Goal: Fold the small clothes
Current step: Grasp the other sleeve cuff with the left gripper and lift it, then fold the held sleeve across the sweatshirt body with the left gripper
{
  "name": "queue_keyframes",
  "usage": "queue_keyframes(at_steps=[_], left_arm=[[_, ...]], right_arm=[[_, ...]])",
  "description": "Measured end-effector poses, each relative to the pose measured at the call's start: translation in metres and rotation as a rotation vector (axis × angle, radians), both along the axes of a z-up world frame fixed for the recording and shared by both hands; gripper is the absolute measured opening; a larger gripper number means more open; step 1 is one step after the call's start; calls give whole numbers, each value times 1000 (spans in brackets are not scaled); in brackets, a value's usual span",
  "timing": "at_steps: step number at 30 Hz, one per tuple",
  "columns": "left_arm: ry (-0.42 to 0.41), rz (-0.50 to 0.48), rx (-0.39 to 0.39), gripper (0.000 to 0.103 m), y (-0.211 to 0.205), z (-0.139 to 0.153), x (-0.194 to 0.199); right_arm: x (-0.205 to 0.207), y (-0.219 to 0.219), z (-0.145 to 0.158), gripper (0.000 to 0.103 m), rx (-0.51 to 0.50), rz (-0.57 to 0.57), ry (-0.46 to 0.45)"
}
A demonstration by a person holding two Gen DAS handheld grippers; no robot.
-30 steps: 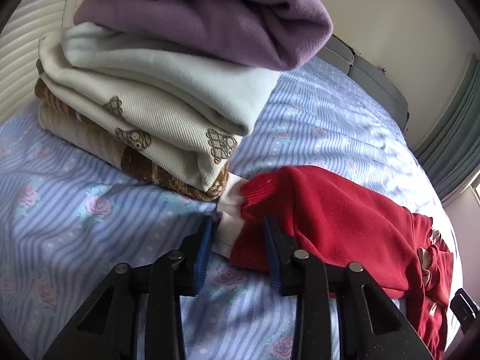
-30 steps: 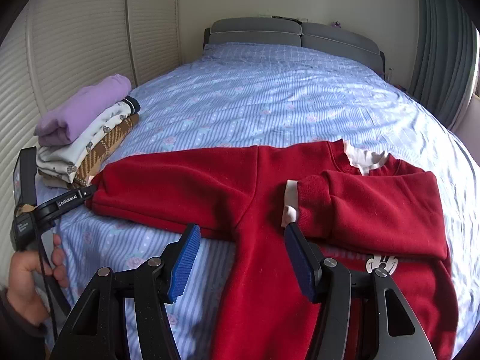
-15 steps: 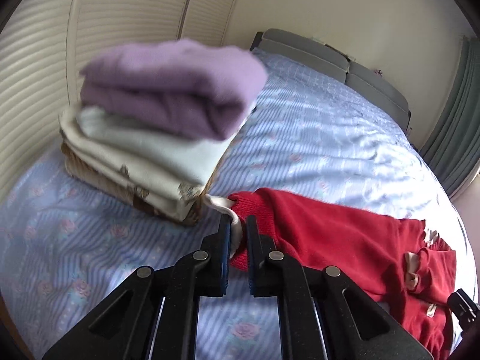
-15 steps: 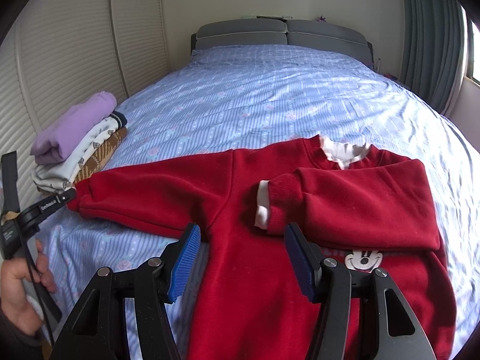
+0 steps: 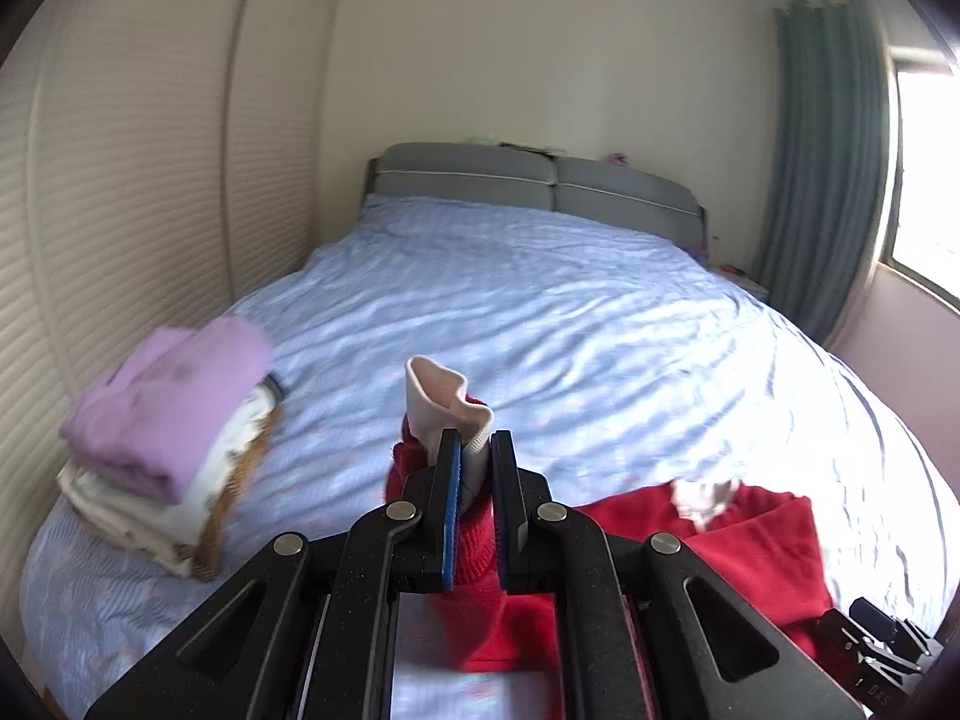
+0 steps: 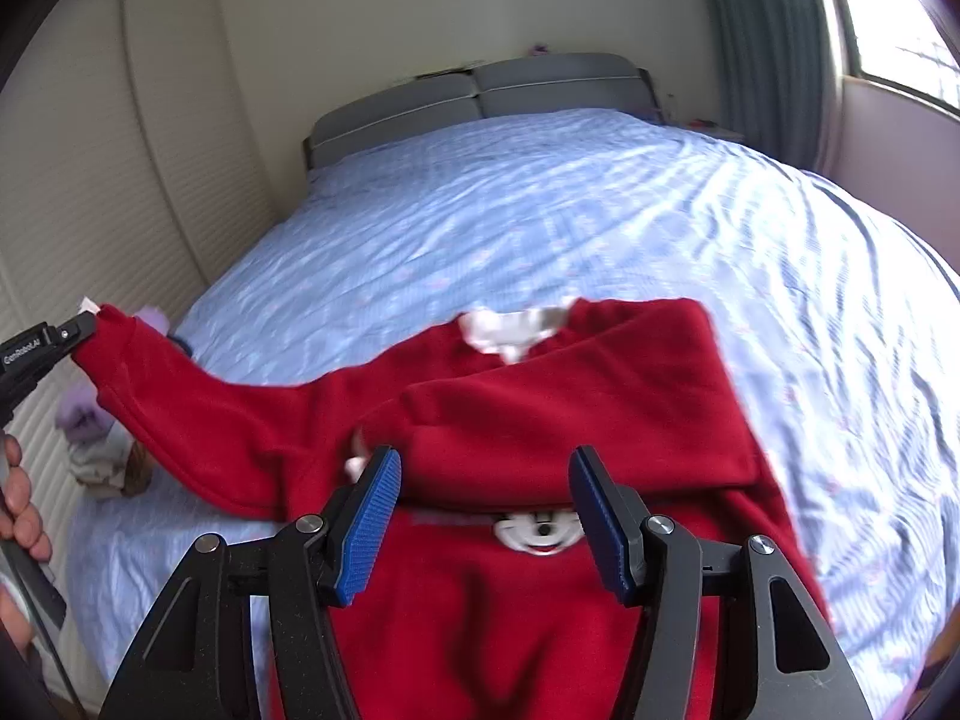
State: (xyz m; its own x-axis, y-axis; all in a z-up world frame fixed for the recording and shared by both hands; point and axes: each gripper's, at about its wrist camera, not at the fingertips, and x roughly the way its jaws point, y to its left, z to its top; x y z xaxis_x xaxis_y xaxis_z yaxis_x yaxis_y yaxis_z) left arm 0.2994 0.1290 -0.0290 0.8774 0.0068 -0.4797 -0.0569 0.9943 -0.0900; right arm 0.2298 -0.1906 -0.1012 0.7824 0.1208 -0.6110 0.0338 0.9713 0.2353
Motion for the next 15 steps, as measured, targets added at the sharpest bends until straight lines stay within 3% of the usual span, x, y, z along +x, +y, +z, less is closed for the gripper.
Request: queue_keyframes(at_steps=[8,15], left_arm=[[16,-183,67,11,-143,-3,27],[111,-319,199,11,-255,-61,49]], right_arm=[[-4,-94,-10,58,68,-164,15],[-4,-151,-32,59,97,-250,73]])
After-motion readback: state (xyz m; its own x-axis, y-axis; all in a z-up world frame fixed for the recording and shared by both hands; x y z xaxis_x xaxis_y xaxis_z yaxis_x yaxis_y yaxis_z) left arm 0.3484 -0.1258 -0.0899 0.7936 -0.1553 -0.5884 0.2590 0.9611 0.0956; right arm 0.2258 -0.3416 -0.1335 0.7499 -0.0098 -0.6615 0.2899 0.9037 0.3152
